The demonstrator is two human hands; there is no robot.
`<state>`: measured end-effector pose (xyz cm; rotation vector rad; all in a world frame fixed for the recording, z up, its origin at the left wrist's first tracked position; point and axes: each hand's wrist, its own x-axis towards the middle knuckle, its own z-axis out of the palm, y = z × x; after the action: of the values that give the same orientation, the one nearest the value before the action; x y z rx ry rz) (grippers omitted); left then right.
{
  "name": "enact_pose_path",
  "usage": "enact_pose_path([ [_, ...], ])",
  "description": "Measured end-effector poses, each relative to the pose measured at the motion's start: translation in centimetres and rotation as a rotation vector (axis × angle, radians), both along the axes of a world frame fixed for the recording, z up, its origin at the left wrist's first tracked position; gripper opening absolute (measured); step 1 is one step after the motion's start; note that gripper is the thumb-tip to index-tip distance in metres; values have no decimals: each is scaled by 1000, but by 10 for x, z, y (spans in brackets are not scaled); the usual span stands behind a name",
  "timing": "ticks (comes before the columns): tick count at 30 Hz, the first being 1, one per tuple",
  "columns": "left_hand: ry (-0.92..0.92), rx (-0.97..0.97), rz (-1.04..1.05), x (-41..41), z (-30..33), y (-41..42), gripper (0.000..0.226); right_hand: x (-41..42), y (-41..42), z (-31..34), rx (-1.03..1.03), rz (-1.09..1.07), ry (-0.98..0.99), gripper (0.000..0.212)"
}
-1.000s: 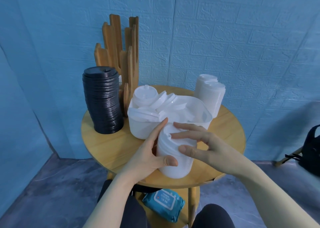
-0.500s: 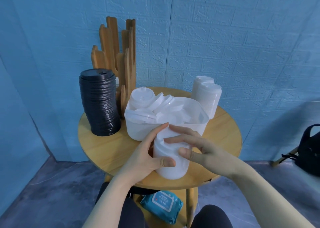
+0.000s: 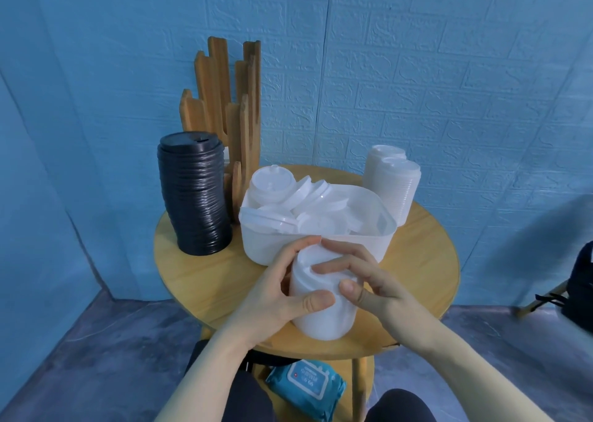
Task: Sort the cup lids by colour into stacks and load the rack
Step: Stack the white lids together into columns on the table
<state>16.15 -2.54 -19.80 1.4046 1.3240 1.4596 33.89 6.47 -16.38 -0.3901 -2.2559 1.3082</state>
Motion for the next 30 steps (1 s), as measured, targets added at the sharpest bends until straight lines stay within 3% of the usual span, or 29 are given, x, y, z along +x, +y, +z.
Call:
enact_pose_path([
  [5,31,5,38,-8,-1,0,83,-1,5,18,214,-27,-53,19],
  [10,21,-18,74,-15,-4,0,79,-37,16,58,273,-237,121,12],
  [16,26,-25,70,-13,-3,-2,87,-94,29,72,357,-128,-234,20],
  [19,34,-32,70,-12,-3,-2,86,-101,28,69,329,-142,-213,7],
  [21,34,-35,71,-12,-3,-2,85,-98,28,67,222,-200,-59,6],
  [25,42,-1,80,-12,-4,-2,89,-75,31,66,-192,-342,198,8],
  [30,47,27,68,-11,-4,-2,92,-38,25,63,-732,-246,341,10],
])
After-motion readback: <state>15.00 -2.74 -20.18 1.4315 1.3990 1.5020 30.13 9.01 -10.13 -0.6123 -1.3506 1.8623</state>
